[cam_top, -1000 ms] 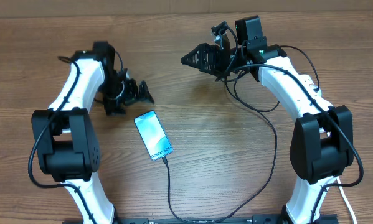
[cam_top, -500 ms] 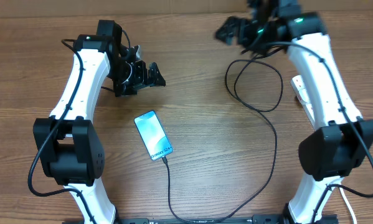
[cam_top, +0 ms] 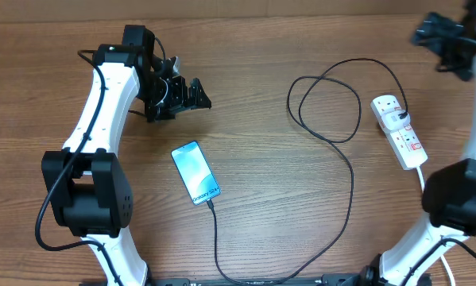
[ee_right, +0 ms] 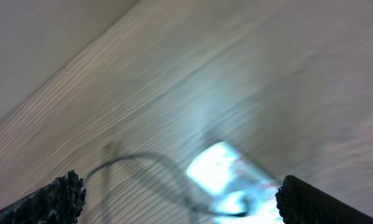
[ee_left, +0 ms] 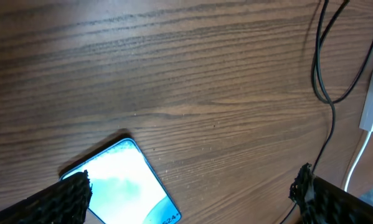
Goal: Plug charger to phone and switch on socket
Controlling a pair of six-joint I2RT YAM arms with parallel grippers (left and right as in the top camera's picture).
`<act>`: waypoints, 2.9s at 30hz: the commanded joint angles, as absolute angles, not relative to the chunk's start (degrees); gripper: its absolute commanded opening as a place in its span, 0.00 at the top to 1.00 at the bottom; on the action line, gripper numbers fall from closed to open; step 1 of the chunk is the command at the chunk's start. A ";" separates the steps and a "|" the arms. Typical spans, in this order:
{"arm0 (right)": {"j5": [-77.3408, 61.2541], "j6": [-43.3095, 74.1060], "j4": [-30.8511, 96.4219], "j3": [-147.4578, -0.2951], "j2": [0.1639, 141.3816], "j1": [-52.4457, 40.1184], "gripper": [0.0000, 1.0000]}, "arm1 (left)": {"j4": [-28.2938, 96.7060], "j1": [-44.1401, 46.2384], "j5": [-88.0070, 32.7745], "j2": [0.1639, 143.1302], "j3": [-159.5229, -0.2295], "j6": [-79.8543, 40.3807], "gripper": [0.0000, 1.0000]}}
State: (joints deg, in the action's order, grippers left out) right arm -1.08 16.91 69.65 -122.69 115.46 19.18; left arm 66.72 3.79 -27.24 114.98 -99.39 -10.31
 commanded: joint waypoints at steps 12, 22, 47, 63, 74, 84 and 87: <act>2.96 13.37 72.29 -117.73 119.24 28.29 0.00 | 64.01 4.19 -27.90 113.43 -100.77 -9.15 0.01; 2.94 12.97 69.58 -107.42 119.83 28.25 0.00 | 63.57 4.19 -26.44 113.43 -100.77 -8.73 0.00; 2.26 11.42 68.75 -97.08 119.83 28.18 0.00 | 62.96 4.19 -26.44 113.43 -100.77 -8.73 0.00; 1.34 11.42 66.26 -93.62 119.83 28.18 0.00 | 63.00 4.19 -26.44 113.43 -100.77 -8.67 0.01; -0.21 10.39 62.63 -93.58 119.83 28.18 0.00 | 62.98 4.19 -26.44 113.45 -100.77 -8.51 0.01; -1.43 10.37 63.09 -92.58 119.83 28.01 0.00 | 62.98 4.19 -26.46 113.43 -100.77 -8.54 0.01; -1.41 10.39 62.57 -91.44 119.83 27.79 0.00 | 63.00 4.19 -26.46 113.43 -100.77 -8.54 0.00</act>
State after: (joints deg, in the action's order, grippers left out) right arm 0.45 10.50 63.00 -92.95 120.62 28.40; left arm 63.16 3.79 -26.76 114.98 -99.48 -10.07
